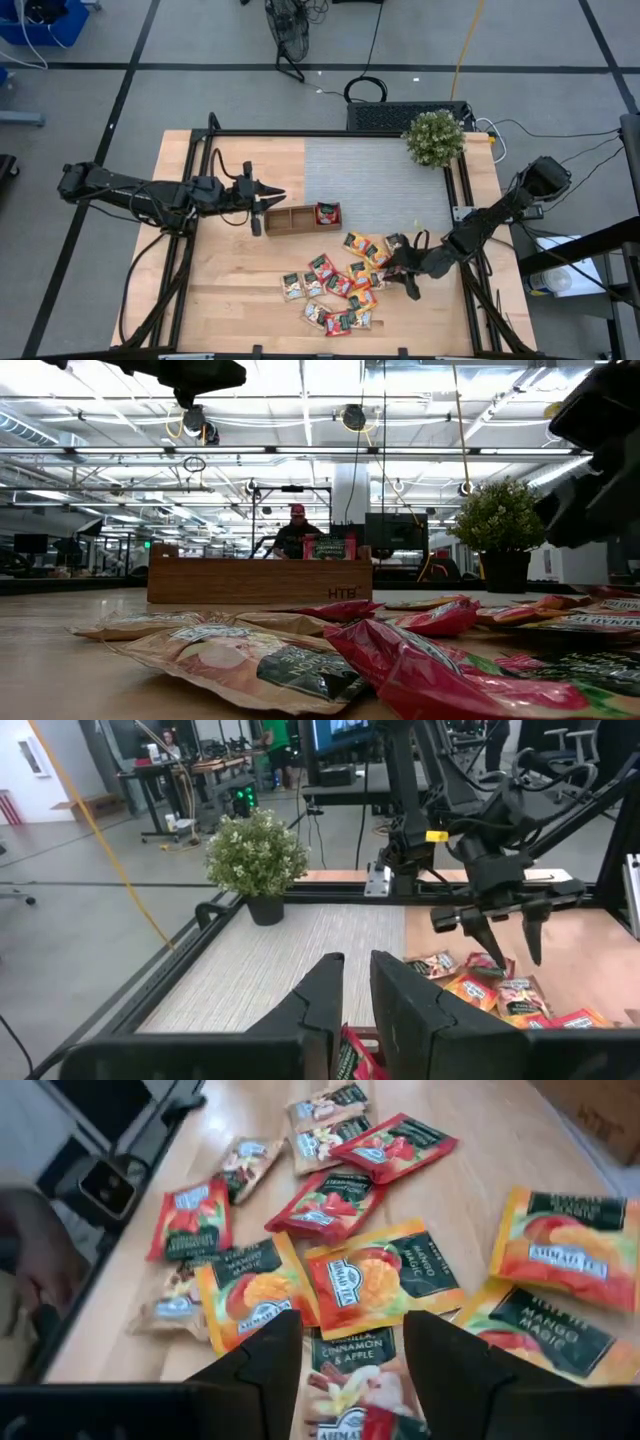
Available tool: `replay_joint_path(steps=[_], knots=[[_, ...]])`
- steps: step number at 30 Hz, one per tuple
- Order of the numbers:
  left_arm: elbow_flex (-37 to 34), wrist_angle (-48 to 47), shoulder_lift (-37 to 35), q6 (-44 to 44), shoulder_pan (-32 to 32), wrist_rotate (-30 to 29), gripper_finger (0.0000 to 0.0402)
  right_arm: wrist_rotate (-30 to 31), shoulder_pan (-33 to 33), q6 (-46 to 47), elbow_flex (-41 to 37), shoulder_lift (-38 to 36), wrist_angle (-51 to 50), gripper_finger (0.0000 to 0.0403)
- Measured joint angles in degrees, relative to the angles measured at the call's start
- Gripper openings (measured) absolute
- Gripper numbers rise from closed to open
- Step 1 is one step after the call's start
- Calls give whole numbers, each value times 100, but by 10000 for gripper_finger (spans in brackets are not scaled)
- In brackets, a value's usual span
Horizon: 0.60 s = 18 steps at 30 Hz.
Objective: Pick & Place Tea
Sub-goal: Put the red tea bag into the right section of the wooden organizer
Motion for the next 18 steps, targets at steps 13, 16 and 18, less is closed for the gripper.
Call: replay_joint_path(steps=[13,16,18], knots=[[0,3,2,-1,-2,0,63,272,362,-1259,3545,848,-6921,160],[0,18,2,-1,0,0,63,-80,366,-1509,3527,1273,-7351,160],[0,20,2,0,0,0,63,-251,366,-1656,3482,1531,-7493,160]])
